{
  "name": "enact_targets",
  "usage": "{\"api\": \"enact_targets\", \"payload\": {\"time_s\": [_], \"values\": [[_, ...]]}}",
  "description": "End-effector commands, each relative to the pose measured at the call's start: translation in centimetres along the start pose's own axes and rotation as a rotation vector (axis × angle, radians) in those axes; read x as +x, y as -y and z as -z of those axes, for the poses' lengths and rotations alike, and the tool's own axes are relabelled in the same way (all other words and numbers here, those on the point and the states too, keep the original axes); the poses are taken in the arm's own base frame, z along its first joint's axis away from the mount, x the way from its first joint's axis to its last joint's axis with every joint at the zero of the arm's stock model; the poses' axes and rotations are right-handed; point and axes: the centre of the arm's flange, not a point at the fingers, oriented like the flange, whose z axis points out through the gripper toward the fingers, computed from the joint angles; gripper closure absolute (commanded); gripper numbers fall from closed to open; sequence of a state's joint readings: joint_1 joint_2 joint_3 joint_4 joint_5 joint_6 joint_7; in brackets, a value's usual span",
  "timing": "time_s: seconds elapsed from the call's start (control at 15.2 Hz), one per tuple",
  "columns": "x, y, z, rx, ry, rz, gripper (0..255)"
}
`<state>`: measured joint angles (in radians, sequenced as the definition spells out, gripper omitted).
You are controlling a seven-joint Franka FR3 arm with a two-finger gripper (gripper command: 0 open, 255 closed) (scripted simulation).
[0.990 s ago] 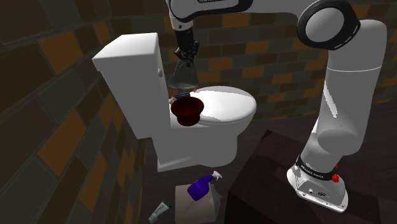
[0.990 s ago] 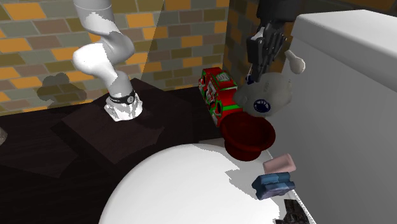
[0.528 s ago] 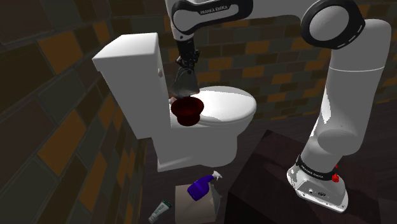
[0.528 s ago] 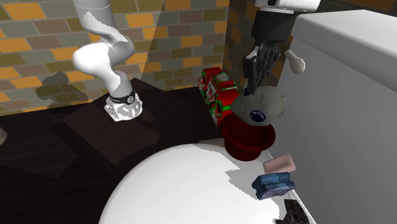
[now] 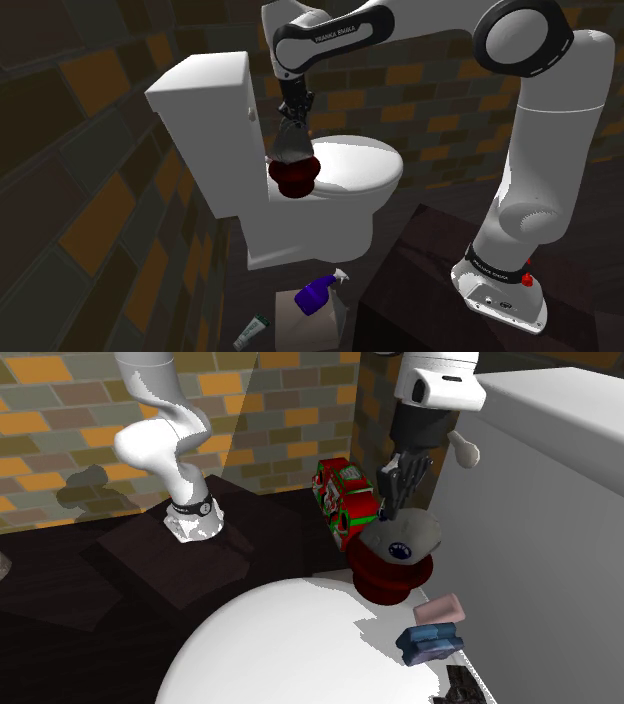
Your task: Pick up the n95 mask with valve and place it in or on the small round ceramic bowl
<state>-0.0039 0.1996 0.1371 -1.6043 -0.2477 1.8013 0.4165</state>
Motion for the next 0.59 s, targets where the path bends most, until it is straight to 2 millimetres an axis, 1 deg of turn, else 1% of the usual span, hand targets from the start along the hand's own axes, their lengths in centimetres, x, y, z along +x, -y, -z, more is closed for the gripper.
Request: {"api": "enact_targets", "payload": {"time_s": [0.0,0.46,0.53], "values": [[-0.09,0.23,-0.78,0.0,-0.001,0.0,255],[-0.09,0.23,-0.78,0.0,-0.001,0.0,255],[-0.08,0.23,-0.78,0.0,-0.001,0.0,0]]}}
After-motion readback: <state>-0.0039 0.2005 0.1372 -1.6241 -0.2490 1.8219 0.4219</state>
